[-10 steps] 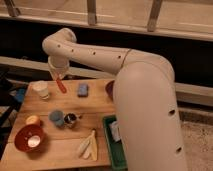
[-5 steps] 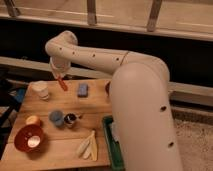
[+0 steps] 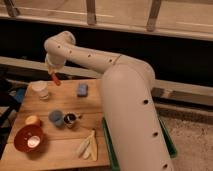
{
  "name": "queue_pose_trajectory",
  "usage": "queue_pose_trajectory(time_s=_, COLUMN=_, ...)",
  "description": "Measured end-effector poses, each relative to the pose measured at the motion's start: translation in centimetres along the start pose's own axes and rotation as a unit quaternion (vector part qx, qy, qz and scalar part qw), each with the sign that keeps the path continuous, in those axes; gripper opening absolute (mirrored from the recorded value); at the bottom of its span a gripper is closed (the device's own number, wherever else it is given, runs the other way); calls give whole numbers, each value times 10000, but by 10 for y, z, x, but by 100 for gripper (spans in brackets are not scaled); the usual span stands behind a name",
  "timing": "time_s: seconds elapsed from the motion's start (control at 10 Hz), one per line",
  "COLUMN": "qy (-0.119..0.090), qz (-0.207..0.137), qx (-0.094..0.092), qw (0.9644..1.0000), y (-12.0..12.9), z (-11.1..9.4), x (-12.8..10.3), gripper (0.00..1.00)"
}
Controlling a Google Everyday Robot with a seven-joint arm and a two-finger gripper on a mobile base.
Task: Place pepper in paper cup
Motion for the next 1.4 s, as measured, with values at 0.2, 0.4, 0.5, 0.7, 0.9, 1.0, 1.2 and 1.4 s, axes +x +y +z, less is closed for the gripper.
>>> queue_pose_trajectory(time_s=0.2, qy=24, qz=13, qx=31, qw=10000, y=-3, z=-1, x=2, gripper=0)
queue_pose_trajectory(time_s=0.4, qy=56, qz=17, qx=219, qw=9997, y=-3, z=5, x=6, gripper=0)
queue_pose_trajectory(time_s=0.5, qy=84, qz=4, qx=233, qw=9997, y=-1, z=14, x=7, gripper=0)
queue_pose_trajectory(time_s=0.7, qy=115, qz=-25, qx=245, qw=9996, y=-3, z=28, x=1, gripper=0)
queue_pose_trajectory(time_s=0.9, qy=52, qz=-112, qx=160, qw=9998, y=3, z=40, x=-11, gripper=0)
queue_pose_trajectory(time_s=1.0, qy=-37, qz=-144, qx=98, qw=9998, y=5, z=44, x=-18, gripper=0)
queue_pose_trajectory(time_s=1.2, qy=-280, qz=-186, qx=-58, qw=9994, y=5, z=50, x=-35, gripper=0)
queue_pose_trajectory(time_s=1.4, qy=-515, qz=-265, qx=-344, qw=9977, y=19, z=60, x=-47, gripper=0)
